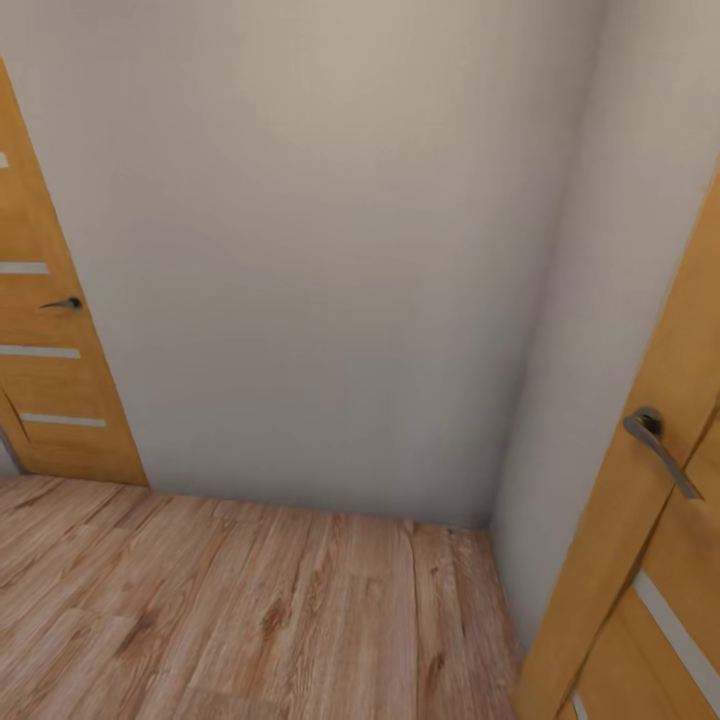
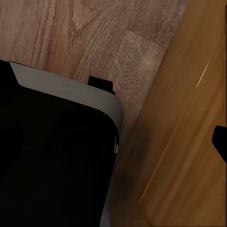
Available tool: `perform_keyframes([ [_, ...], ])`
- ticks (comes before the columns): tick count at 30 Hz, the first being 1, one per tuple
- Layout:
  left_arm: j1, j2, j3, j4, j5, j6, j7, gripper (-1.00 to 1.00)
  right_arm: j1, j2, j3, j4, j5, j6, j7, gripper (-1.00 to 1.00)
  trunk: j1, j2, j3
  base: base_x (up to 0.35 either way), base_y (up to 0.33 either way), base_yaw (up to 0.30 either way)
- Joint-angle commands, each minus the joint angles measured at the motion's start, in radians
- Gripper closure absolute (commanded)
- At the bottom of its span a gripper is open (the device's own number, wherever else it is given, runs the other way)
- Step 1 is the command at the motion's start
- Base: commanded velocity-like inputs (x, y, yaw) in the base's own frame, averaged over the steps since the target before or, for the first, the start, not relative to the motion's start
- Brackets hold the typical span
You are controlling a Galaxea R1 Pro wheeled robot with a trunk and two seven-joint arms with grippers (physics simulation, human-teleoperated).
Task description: Move the two storage containers from the living room to the garage. In the garage, place one container on the floor and stack the other container on top of it (either order is fine).
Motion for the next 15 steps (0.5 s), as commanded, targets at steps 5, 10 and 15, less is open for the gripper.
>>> perform_keyframes([
  [5, -0.001, 0.000, 0.002, 0.001, 0.001, -0.002, -0.001, -1.00, -0.001, 0.000, 0.008, 0.002, -0.006, -0.003, -0.001, -1.00, 0.000, 0.000, -0.001, 0.196, 0.000, 0.000],
  [10, -0.001, 0.000, 0.001, 0.001, 0.001, -0.002, -0.001, -1.00, -0.001, 0.001, 0.008, 0.002, -0.006, -0.003, -0.001, -1.00, 0.000, 0.000, -0.001, 0.028, 0.000, 0.000],
  [15, -0.001, 0.000, 0.002, 0.001, 0.001, -0.002, -0.001, -1.00, -0.001, 0.001, 0.008, 0.002, -0.006, -0.003, -0.001, -1.00, 0.000, 0.000, -0.001, 0.003, 0.000, 0.000],
])
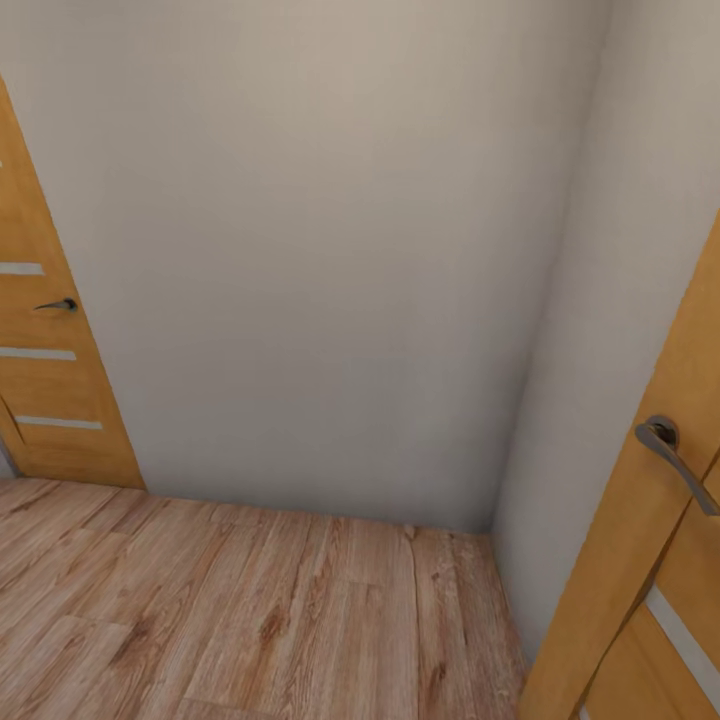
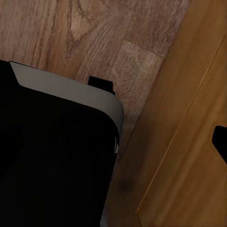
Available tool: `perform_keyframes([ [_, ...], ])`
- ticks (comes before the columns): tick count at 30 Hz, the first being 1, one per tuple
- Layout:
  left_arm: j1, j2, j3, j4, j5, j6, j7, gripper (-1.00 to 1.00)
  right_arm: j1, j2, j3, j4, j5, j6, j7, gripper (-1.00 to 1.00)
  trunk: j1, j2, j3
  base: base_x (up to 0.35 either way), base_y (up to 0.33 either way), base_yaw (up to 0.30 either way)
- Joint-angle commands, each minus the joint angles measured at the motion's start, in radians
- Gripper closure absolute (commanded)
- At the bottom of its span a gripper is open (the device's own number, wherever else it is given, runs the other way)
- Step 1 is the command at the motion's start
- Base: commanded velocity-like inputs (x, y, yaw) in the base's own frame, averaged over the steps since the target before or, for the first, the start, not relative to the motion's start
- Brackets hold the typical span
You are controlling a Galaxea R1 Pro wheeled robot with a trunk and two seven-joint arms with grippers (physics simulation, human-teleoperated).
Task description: Move the two storage containers from the living room to the garage. In the garage, place one container on the floor and stack the other container on top of it (either order is fine).
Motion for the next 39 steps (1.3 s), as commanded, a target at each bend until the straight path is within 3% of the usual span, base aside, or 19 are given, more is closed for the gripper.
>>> perform_keyframes([
  [1, -0.001, 0.000, 0.002, 0.000, 0.001, -0.002, -0.001, -1.00, -0.001, 0.000, 0.008, 0.002, -0.006, -0.003, -0.001, -1.00, 0.000, -0.001, -0.001, 0.000, 0.000, 0.000],
  [26, -0.001, 0.000, 0.001, 0.000, 0.001, -0.002, -0.001, -1.00, -0.001, 0.000, 0.008, 0.002, -0.006, -0.003, -0.001, -1.00, 0.000, -0.001, -0.001, 0.154, 0.018, 0.000],
  [39, -0.001, 0.000, 0.001, 0.001, 0.001, -0.002, -0.001, -1.00, -0.001, 0.002, 0.008, 0.002, -0.007, -0.003, -0.001, -1.00, 0.000, -0.001, -0.001, 0.301, 0.000, 0.000],
])
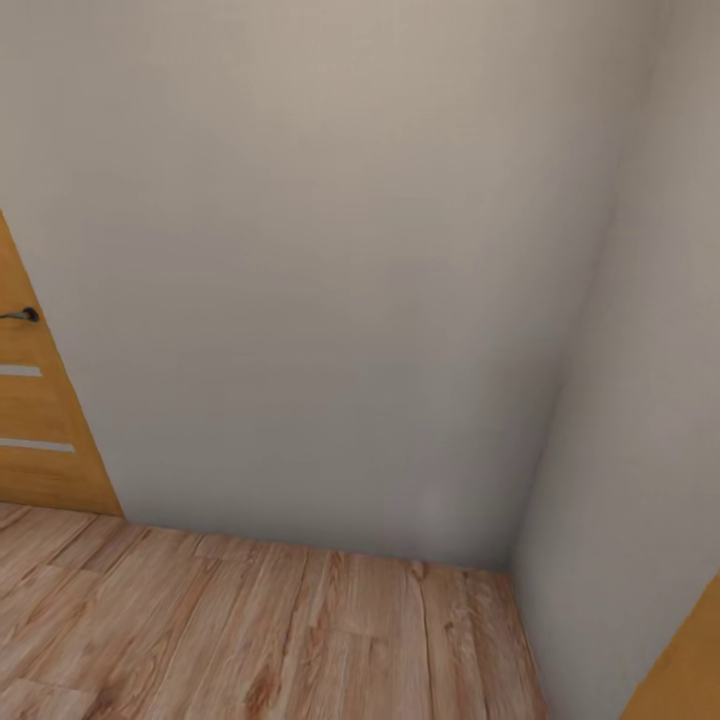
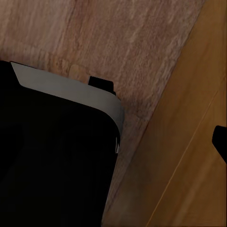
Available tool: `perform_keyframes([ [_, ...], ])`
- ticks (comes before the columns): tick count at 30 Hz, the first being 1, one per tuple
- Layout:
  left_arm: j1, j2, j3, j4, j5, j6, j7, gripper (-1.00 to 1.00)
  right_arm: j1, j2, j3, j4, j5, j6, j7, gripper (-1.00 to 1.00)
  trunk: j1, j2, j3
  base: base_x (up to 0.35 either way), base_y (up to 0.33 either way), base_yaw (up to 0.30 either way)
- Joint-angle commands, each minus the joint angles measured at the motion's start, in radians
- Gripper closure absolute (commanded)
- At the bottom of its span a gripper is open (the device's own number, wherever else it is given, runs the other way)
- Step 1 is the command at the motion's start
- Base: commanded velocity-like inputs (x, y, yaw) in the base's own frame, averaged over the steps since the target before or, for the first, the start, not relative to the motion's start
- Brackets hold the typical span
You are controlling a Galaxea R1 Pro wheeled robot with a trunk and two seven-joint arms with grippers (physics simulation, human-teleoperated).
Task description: Move the two storage containers from the living room to the garage. In the garage, place one container on the floor and stack the other container on top of it (either order is fine).
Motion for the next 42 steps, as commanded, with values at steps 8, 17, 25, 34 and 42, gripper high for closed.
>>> perform_keyframes([
  [8, -0.001, 0.000, 0.002, 0.000, 0.001, -0.002, -0.001, -1.00, -0.001, 0.003, 0.009, 0.002, -0.005, -0.003, -0.001, -1.00, 0.001, 0.000, -0.001, 0.321, 0.000, 0.000],
  [17, -0.001, 0.000, 0.002, 0.000, 0.001, -0.002, -0.001, -1.00, -0.001, 0.004, 0.009, 0.002, -0.005, -0.003, -0.001, -1.00, 0.001, 0.000, -0.001, 0.281, 0.000, 0.009],
  [25, -0.001, 0.000, 0.002, 0.000, 0.001, -0.002, -0.001, -1.00, -0.001, 0.002, 0.009, 0.002, -0.004, -0.003, -0.001, -1.00, 0.001, 0.000, -0.001, 0.037, 0.000, 0.223],
  [34, -0.001, 0.000, 0.002, -0.001, 0.001, -0.002, -0.001, -1.00, -0.001, 0.001, 0.009, 0.002, -0.005, -0.003, -0.001, -1.00, 0.001, 0.000, -0.001, 0.003, 0.000, 0.237],
  [42, -0.001, 0.000, 0.002, 0.000, 0.001, -0.002, -0.001, -1.00, -0.001, 0.003, 0.009, 0.002, -0.005, -0.003, -0.001, -1.00, 0.001, 0.000, -0.001, 0.259, 0.096, 0.012],
])
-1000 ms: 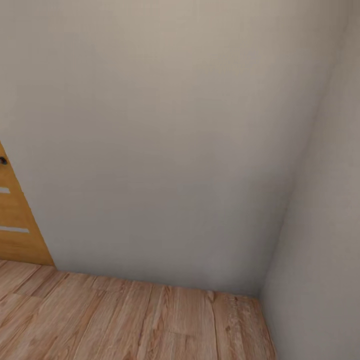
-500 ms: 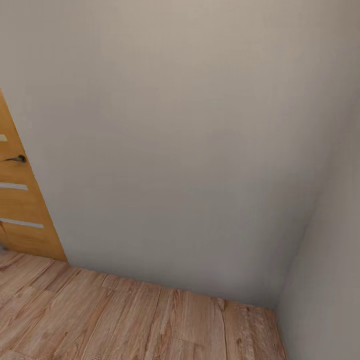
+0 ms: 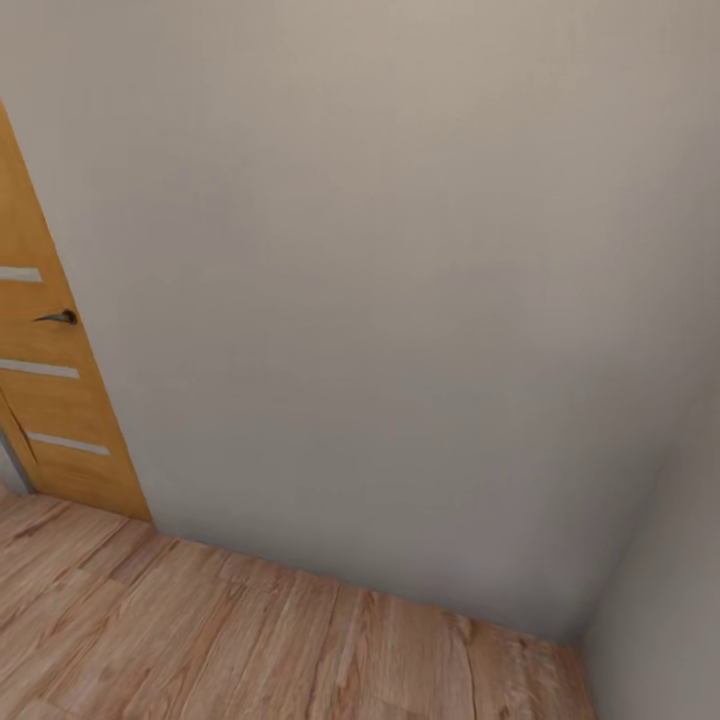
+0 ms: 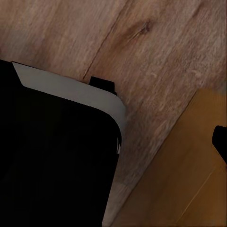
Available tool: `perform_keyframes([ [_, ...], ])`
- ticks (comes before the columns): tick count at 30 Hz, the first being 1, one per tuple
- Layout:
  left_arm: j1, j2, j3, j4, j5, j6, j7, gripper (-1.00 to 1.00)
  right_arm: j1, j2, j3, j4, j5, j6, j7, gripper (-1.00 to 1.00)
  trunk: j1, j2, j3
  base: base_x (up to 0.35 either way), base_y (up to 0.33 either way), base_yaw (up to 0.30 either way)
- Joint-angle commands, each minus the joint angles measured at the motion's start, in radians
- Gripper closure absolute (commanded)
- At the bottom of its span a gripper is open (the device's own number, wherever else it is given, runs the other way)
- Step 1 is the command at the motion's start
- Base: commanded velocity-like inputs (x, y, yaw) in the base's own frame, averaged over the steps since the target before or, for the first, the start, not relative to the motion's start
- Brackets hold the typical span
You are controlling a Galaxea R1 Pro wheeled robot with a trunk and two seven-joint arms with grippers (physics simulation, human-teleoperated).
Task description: Move the two storage containers from the living room to the garage. In the garage, place one container on the floor and stack the other container on top of it (either order is fine).
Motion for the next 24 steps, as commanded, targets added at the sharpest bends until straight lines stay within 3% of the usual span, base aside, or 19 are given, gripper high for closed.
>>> perform_keyframes([
  [1, -0.001, 0.000, 0.002, 0.000, 0.001, -0.002, -0.001, -1.00, -0.001, 0.001, 0.007, 0.002, -0.006, -0.004, -0.001, -1.00, 0.001, 0.000, -0.001, 0.305, 0.105, 0.000],
  [10, -0.001, 0.000, 0.002, 0.000, 0.002, -0.002, -0.001, -1.00, -0.001, 0.001, 0.007, 0.002, -0.005, -0.004, -0.001, -1.00, 0.001, 0.000, -0.001, 0.291, 0.091, 0.171],
  [24, -0.001, 0.000, 0.002, -0.001, 0.002, -0.002, -0.001, -1.00, -0.001, 0.001, 0.007, 0.002, -0.006, -0.004, -0.001, -1.00, 0.001, 0.000, -0.001, 0.023, 0.004, 0.270],
])
